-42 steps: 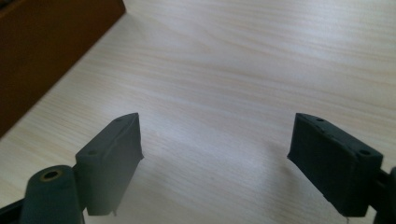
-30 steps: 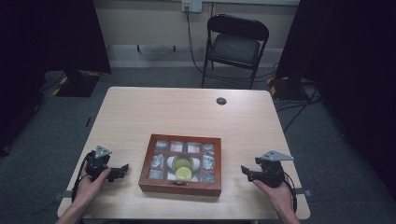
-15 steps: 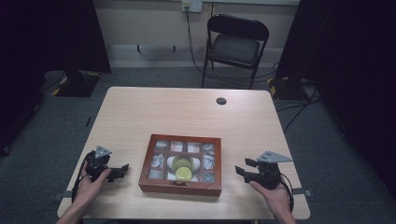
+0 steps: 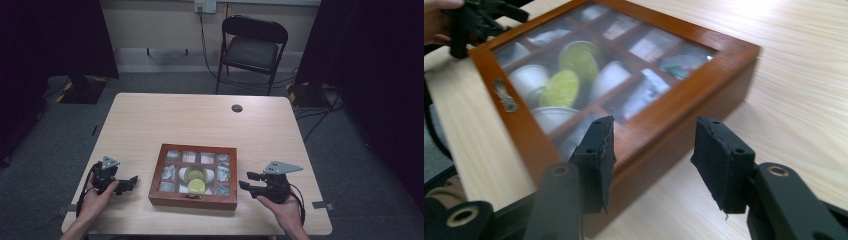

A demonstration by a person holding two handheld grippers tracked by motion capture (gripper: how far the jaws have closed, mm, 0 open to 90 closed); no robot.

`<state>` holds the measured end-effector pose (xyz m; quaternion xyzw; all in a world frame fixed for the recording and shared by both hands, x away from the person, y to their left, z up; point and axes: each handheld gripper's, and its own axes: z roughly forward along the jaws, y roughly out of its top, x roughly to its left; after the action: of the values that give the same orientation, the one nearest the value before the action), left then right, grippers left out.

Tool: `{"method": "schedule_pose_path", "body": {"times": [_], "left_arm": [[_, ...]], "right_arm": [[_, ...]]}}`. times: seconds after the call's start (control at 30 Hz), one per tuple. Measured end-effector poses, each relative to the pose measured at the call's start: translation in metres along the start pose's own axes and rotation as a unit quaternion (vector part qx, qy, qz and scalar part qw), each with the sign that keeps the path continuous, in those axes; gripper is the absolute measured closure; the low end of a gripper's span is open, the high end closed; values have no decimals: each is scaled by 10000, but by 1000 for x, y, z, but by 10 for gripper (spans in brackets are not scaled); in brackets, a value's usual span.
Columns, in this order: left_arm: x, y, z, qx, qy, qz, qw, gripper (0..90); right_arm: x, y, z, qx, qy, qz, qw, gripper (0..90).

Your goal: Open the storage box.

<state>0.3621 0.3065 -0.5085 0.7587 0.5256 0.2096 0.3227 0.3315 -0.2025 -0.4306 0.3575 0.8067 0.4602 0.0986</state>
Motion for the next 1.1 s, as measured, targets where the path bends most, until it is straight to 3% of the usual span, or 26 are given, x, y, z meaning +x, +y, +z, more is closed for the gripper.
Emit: {"method": "schedule_pose_path", "body": {"times": [0.23,0.63,0.9,1.1], "left_arm": [[0,0,0,-4,-2,-7,10000,0],[0,0,0,-3,-4,-9,10000,0],[0,0,0,-3,-4,-7,10000,0],[0,0,0,-1,-4,-7,10000,0]], "right_arm": [[19,12,8,-49,254,-163,9995,507],[31,36,26,-119,619,-212,9978,576],[41,51,36,-157,948,-254,9951,583],[53,60,55,-31,1240,-354,9916,608]]}}
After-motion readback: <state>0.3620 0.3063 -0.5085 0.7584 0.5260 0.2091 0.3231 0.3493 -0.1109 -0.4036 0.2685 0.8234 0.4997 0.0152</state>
